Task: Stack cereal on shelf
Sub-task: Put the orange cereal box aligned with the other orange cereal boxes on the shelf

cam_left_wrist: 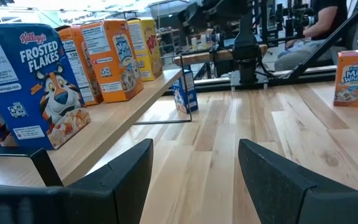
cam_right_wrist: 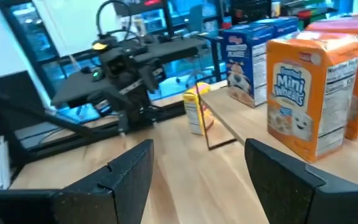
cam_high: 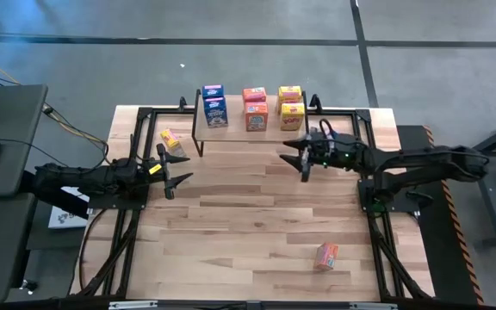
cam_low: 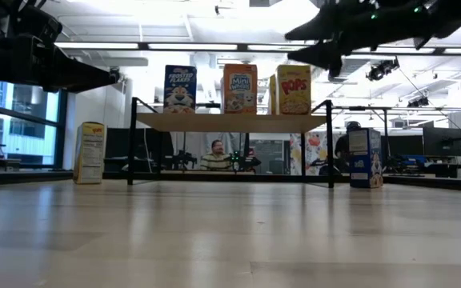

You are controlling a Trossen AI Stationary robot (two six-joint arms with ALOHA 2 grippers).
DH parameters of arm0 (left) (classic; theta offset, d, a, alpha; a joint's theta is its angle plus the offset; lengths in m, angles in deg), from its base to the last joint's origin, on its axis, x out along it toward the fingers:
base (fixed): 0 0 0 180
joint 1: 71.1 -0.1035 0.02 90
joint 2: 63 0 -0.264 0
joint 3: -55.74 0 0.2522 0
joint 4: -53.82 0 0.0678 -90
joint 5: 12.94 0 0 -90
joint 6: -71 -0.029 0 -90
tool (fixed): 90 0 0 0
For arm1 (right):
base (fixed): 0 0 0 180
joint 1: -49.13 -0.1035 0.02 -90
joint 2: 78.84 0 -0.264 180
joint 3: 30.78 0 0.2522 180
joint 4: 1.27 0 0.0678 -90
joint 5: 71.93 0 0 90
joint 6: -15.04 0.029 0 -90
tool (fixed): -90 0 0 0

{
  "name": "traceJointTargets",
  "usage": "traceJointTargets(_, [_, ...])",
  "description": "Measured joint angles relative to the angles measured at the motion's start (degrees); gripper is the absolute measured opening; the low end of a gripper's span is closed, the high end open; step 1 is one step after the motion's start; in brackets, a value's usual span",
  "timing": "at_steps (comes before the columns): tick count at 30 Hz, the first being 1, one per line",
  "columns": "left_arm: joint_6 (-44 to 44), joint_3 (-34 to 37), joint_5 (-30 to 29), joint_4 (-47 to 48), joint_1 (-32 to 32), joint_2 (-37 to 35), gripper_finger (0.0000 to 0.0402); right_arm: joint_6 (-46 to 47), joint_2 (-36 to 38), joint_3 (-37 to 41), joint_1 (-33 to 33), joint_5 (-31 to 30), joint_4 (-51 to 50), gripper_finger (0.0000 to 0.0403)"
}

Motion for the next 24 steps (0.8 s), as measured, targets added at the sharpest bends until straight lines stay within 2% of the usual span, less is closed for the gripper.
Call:
traceJointTargets(12, [0.00,0.00,-0.01,0.00,0.01,0.00,0.0229,-6.88,9.00,0.00,-6.01,0.22,-11.82,0.0246])
traceJointTargets(20, [0.00,0.00,-0.01,0.01,-0.01,0.00,0.0229,2.29,12.10,0.00,-10.31,-0.10,-19.92,0.0246])
traceJointTargets(24, [0.00,0.00,-0.01,0.00,-0.01,0.00,0.0229,5.00,12.21,-0.04,-14.03,0.83,-20.60,0.0246])
